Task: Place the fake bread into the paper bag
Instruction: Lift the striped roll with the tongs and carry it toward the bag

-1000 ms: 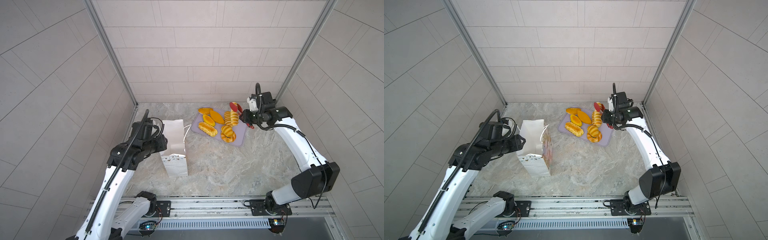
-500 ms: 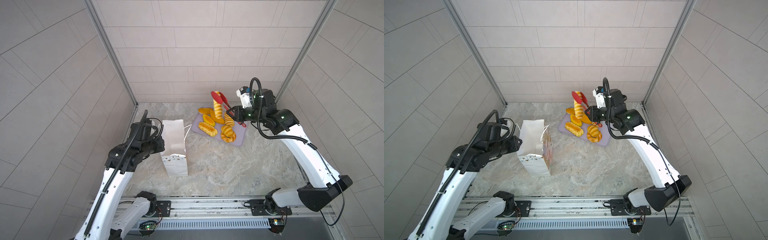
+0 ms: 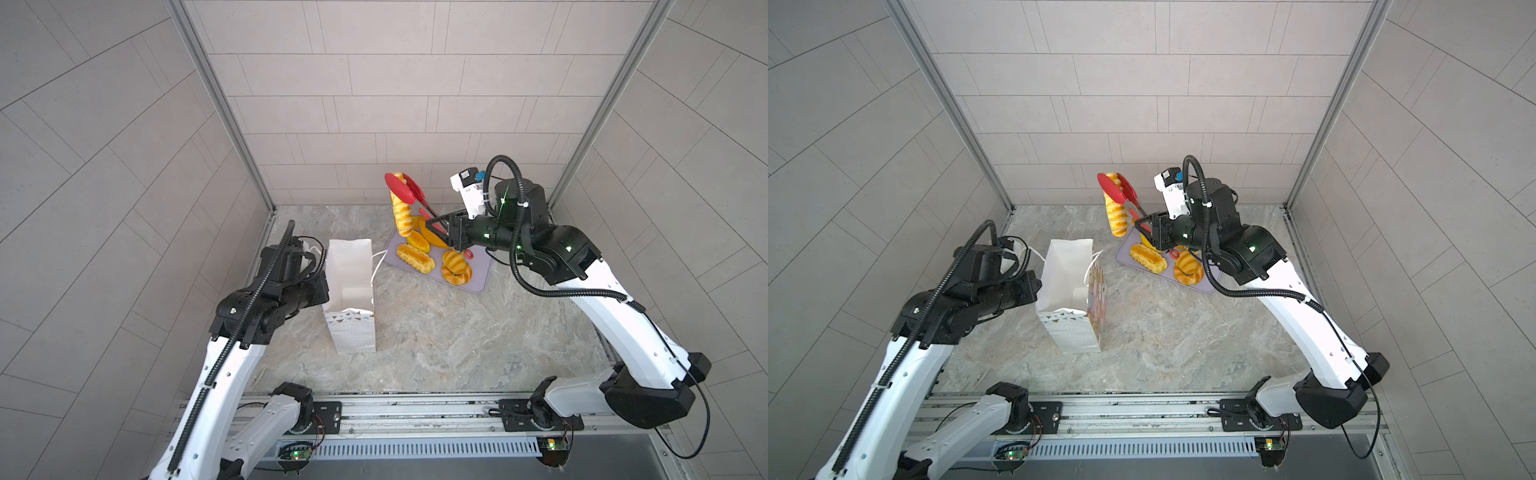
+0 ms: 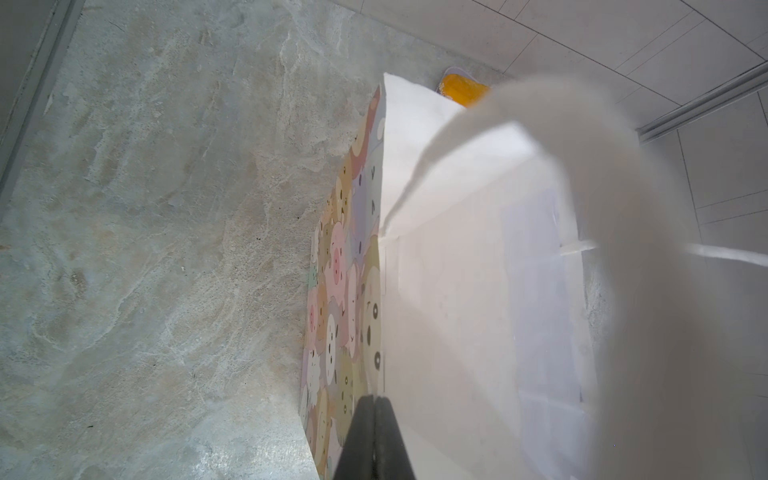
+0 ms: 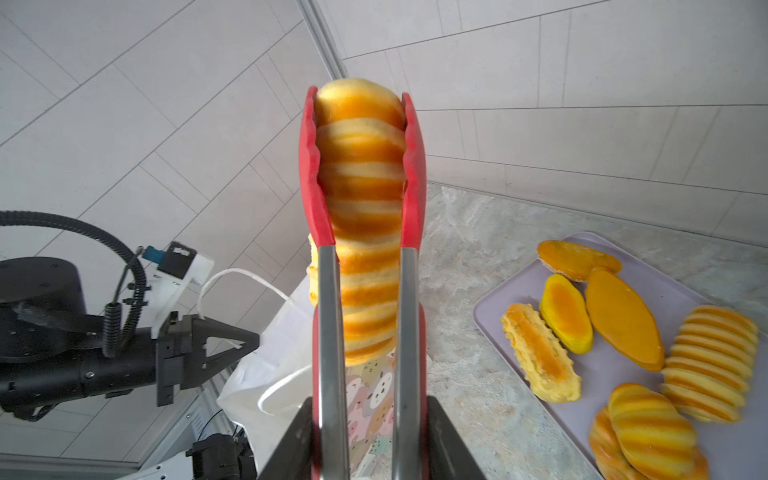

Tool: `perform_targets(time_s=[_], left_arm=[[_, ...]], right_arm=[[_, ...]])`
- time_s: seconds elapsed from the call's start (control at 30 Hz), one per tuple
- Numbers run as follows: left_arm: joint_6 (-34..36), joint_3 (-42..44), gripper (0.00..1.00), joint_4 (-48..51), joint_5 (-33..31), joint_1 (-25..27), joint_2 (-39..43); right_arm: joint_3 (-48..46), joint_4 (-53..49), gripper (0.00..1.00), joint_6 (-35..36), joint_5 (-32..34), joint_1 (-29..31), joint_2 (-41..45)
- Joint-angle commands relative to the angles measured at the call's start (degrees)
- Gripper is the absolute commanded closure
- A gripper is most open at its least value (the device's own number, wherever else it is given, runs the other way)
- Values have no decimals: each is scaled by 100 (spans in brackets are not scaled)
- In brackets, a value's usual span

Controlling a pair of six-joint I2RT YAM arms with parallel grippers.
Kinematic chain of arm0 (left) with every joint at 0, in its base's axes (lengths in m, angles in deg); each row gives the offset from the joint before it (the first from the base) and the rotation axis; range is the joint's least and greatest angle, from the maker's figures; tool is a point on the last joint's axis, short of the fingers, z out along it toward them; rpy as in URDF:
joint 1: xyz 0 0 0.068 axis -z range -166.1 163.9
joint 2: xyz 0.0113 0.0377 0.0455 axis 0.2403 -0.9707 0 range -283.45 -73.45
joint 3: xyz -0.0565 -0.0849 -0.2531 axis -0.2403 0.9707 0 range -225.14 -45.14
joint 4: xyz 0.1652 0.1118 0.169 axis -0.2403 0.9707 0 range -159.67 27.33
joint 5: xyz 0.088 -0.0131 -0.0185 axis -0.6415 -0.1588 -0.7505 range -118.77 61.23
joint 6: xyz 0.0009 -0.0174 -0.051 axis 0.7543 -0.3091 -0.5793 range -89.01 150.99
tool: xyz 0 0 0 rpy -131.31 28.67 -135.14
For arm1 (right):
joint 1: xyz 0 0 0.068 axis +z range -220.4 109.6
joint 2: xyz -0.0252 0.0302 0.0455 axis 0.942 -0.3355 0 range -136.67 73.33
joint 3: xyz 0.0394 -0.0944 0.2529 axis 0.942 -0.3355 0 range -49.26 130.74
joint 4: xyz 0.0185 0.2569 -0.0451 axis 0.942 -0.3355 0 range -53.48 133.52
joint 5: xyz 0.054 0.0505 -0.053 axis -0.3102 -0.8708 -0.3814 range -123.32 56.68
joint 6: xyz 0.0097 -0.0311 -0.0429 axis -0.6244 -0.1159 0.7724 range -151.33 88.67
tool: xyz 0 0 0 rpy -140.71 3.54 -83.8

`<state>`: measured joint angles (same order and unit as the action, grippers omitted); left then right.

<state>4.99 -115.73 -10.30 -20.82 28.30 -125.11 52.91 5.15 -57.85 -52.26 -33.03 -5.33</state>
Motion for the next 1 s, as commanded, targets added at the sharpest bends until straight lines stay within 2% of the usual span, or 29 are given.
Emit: perform_targets(time_s=[0.0,0.4,0.97], left_arm=[[-67,93,100,-139,83,20,104],[-423,307,100,-457,84,21,301],[-783,565,100,-818,113,25,508]], right_arm=[[214,687,62,-235,89,275,88],[112,1307,62,-514,620,1164,-210],[-827,1569,63,-731,764,1414,-335]])
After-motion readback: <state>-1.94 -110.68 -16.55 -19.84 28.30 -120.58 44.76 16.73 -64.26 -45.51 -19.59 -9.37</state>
